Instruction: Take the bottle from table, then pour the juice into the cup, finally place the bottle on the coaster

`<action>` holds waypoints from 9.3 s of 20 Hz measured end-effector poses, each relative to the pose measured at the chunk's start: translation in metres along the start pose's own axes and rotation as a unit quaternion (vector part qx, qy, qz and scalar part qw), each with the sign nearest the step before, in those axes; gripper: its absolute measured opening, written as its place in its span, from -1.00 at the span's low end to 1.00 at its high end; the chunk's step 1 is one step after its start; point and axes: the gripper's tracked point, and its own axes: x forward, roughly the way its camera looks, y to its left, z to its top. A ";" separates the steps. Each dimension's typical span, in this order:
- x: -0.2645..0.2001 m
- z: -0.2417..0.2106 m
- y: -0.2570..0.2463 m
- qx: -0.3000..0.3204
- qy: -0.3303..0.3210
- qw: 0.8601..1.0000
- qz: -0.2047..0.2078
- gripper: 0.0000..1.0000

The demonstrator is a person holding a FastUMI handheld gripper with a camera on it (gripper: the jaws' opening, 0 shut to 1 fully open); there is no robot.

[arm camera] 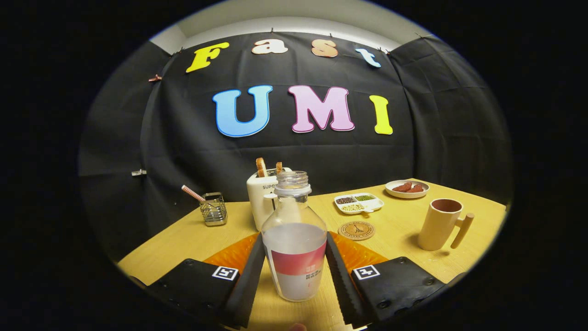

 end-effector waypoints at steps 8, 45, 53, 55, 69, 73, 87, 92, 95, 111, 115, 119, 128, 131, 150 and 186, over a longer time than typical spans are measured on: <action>-0.006 0.057 -0.030 0.084 0.023 0.996 0.005 0.51; 0.040 0.036 -0.186 0.621 0.092 0.777 -0.053 0.49; 0.043 0.026 -0.191 0.674 0.087 0.731 -0.064 0.49; 0.043 0.025 -0.193 0.684 0.084 0.722 -0.064 0.49; 0.045 0.031 -0.208 0.748 0.056 0.658 -0.069 0.49; 0.043 0.029 -0.207 0.759 0.052 0.644 -0.074 0.49; 0.046 0.027 -0.212 0.802 0.055 0.588 -0.095 0.49; 0.047 0.027 -0.211 0.809 0.067 0.575 -0.101 0.49; 0.047 0.028 -0.210 0.813 0.071 0.569 -0.104 0.49; 0.045 0.029 -0.214 0.842 0.095 0.519 -0.114 0.49; 0.044 0.034 -0.220 0.854 0.084 0.501 -0.114 0.49; 0.048 0.048 -0.226 0.871 0.071 0.474 -0.112 0.49; 0.055 0.054 -0.226 0.893 0.073 0.427 -0.124 0.49; 0.057 0.057 -0.229 0.901 0.057 0.410 -0.129 0.50; 0.066 0.054 -0.228 0.903 0.051 0.402 -0.144 0.50; 0.058 0.060 -0.233 0.879 0.051 0.450 -0.151 0.49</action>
